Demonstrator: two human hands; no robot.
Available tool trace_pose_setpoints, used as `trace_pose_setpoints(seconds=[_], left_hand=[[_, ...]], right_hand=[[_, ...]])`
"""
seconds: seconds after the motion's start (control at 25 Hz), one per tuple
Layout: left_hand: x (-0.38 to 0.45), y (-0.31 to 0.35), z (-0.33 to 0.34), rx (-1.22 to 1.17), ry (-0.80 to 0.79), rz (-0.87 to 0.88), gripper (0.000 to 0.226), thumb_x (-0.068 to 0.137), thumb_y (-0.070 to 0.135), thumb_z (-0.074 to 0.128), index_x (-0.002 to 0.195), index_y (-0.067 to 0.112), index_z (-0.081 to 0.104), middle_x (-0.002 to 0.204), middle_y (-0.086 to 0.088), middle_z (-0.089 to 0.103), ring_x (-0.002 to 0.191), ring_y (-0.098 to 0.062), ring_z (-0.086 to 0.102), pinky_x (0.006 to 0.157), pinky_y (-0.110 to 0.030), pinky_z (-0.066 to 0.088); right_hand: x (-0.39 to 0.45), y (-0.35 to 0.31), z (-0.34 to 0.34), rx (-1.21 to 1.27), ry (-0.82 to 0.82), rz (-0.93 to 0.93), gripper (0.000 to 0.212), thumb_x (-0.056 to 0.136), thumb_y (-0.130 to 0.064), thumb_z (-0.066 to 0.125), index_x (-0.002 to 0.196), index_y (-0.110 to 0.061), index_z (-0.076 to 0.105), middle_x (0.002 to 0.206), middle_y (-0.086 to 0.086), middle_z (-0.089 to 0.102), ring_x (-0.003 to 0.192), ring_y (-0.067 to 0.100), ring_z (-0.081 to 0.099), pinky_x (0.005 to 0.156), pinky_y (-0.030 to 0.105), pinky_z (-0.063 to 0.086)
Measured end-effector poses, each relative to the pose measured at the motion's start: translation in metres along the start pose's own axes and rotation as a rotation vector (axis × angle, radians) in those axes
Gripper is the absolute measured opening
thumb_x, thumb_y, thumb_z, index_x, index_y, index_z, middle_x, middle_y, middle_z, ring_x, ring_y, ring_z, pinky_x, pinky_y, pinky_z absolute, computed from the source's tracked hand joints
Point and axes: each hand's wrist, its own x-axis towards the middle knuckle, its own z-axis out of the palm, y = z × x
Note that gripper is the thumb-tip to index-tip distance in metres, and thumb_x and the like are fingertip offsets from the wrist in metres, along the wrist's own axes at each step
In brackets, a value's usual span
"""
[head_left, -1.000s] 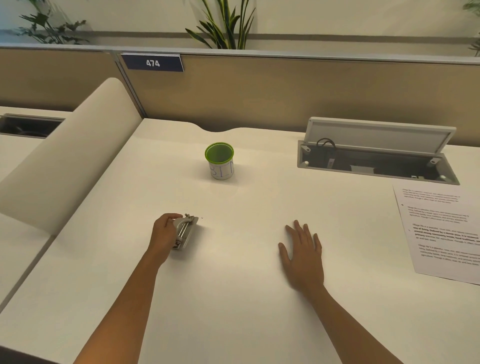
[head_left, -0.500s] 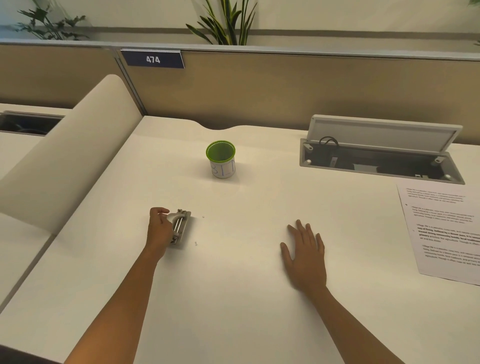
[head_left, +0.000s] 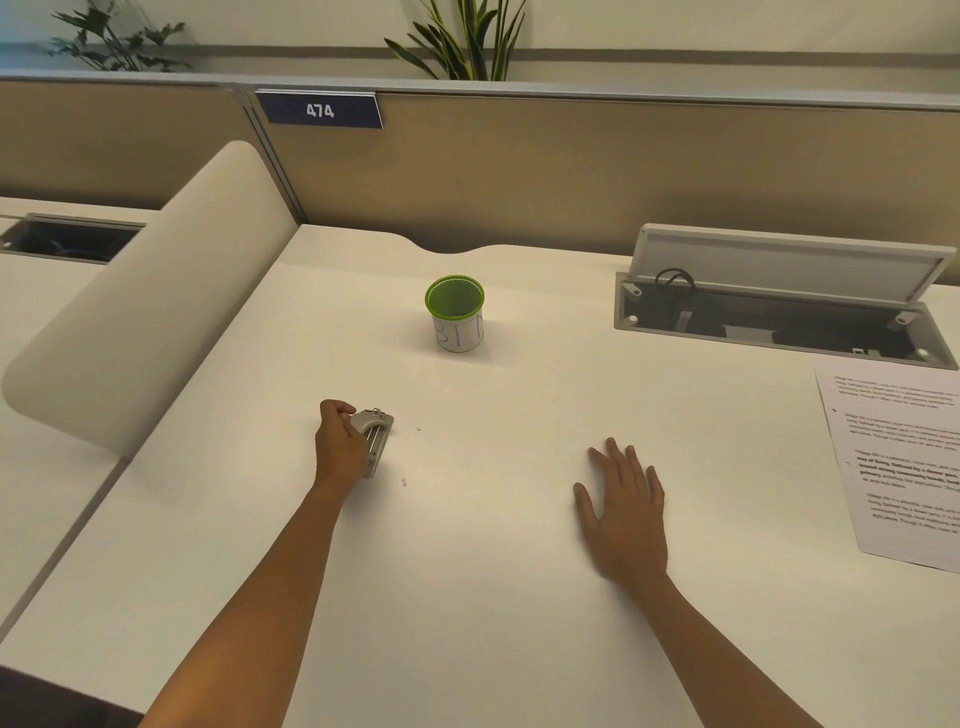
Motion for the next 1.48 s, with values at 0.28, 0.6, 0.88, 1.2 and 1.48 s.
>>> trace_pose_setpoints(seconds=[0.28, 0.6, 0.88, 1.2, 1.48], left_hand=[[-0.021, 0.001, -0.001, 0.108, 0.215, 0.192, 0.014, 0.099, 0.007, 0.052, 0.111, 0.0, 0.054, 0.116, -0.019, 0.051, 0.106, -0.033, 0.045, 0.09, -0.042, 0.036], [-0.094, -0.041, 0.004, 0.016, -0.12, 0.345, 0.029, 0.078, 0.007, 0.083, 0.099, 0.019, 0.067, 0.096, 0.007, 0.058, 0.086, 0.0, 0.054, 0.078, -0.005, 0.039], [-0.083, -0.033, 0.003, 0.025, -0.14, 0.277, 0.017, 0.083, 0.008, 0.08, 0.099, 0.014, 0.076, 0.094, 0.002, 0.061, 0.081, 0.006, 0.057, 0.075, -0.005, 0.041], [-0.082, -0.03, 0.005, -0.028, -0.116, 0.219, 0.009, 0.082, 0.007, 0.08, 0.086, 0.014, 0.079, 0.084, 0.006, 0.062, 0.075, -0.005, 0.058, 0.071, -0.006, 0.041], [-0.078, -0.032, 0.008, 0.103, -0.141, 0.273, 0.006, 0.087, 0.006, 0.073, 0.086, 0.011, 0.076, 0.084, 0.006, 0.06, 0.08, -0.014, 0.057, 0.074, -0.009, 0.04]], right_hand=[[0.0, -0.001, -0.001, 0.017, -0.005, 0.006, 0.051, 0.1, -0.041, 0.047, 0.148, -0.025, 0.042, 0.165, -0.007, 0.026, 0.156, 0.015, 0.014, 0.127, 0.04, 0.007], [0.0, -0.002, -0.001, 0.0, -0.01, 0.002, 0.051, 0.099, -0.04, 0.047, 0.148, -0.024, 0.042, 0.165, -0.005, 0.028, 0.156, 0.017, 0.016, 0.127, 0.041, 0.007], [-0.001, -0.002, 0.0, 0.007, 0.004, -0.002, 0.051, 0.099, -0.039, 0.05, 0.146, -0.022, 0.044, 0.163, -0.003, 0.031, 0.155, 0.019, 0.019, 0.126, 0.042, 0.009], [-0.002, -0.004, -0.002, 0.021, -0.001, -0.002, 0.051, 0.099, -0.038, 0.05, 0.147, -0.022, 0.043, 0.164, -0.002, 0.03, 0.155, 0.019, 0.018, 0.127, 0.042, 0.008], [0.0, -0.007, -0.001, 0.038, 0.019, 0.011, 0.05, 0.099, -0.035, 0.052, 0.146, -0.02, 0.045, 0.163, -0.001, 0.032, 0.155, 0.021, 0.019, 0.127, 0.042, 0.007]])
